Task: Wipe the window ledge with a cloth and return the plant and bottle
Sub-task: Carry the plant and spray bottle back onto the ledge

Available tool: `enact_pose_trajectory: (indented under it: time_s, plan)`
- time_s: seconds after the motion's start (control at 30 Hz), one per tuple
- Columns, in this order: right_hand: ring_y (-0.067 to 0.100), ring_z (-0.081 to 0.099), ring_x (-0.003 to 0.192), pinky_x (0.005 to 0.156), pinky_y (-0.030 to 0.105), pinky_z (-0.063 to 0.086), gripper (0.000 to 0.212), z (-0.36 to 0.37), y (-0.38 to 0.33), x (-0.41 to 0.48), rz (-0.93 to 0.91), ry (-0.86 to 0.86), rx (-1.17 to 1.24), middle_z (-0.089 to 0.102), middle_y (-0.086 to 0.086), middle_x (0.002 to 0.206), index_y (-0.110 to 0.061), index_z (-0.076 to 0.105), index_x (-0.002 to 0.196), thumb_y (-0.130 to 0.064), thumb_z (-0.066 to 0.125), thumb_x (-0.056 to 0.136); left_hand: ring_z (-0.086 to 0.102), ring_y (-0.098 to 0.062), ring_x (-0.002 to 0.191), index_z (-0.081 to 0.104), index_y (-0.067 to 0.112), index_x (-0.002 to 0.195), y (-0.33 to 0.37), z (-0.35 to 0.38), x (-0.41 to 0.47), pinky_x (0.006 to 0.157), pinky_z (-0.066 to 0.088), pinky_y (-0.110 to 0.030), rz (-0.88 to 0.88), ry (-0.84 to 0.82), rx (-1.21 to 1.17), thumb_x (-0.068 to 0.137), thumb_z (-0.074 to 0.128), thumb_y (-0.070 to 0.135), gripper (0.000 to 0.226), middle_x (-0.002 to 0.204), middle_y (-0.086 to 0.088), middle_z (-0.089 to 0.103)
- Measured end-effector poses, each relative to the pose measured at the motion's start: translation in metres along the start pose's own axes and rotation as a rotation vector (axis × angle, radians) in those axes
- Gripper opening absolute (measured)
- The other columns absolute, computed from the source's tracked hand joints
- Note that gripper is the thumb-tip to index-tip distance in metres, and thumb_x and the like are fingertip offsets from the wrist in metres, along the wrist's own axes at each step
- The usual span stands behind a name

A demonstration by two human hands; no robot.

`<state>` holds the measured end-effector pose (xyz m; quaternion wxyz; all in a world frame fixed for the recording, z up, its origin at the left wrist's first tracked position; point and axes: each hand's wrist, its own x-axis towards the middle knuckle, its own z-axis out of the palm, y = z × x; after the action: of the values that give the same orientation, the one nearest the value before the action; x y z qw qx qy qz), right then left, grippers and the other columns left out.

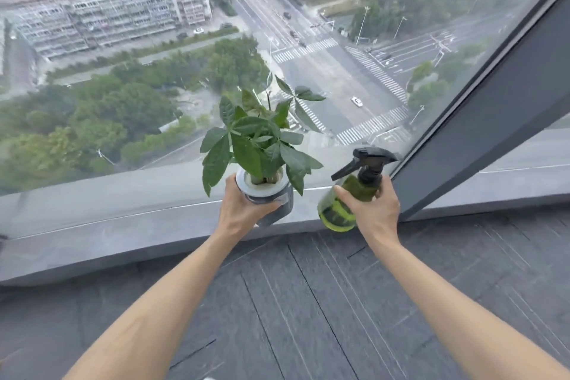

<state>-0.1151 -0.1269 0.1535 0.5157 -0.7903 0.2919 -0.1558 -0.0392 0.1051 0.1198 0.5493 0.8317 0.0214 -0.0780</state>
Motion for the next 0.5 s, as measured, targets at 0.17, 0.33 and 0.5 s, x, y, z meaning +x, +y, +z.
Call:
enact_pose_trajectory:
  time_s: [0.17,0.33,0.5]
  plan:
    - [0.015,0.057,0.094,0.082,0.024,0.039,0.050,0.023,0.110,0.038,-0.032,0.067,-0.007,0.062,-0.010,0.095,-0.018,0.057,0.106,-0.034,0.087,0.069,0.060,-0.014,0.100,0.044,0.035,0.103,-0.082,0.083,0.033,0.088,0.053,-0.037,0.105,-0.018,0.020,0.050,0.097,0.034,0.075,0.100,0.014,0.056]
    - [0.015,0.055,0.095,0.080,0.025,0.040,0.054,0.042,0.172,0.078,-0.059,0.051,-0.027,0.060,-0.005,0.100,-0.014,0.057,0.111,-0.030,0.087,0.070,0.062,-0.016,0.098,0.048,0.033,0.103,-0.123,0.130,0.057,0.087,0.055,-0.041,0.205,0.018,0.050,0.048,0.098,0.035,0.074,0.101,0.008,0.060]
    - [0.015,0.052,0.091,0.076,0.024,0.037,0.050,0.054,0.194,0.111,-0.138,0.025,-0.075,0.057,-0.004,0.099,-0.019,0.049,0.104,-0.031,0.085,0.072,0.059,-0.022,0.100,0.041,0.043,0.085,-0.143,0.165,0.067,0.092,0.051,-0.043,0.257,0.024,0.094,0.059,0.095,0.027,0.062,0.089,0.023,0.049]
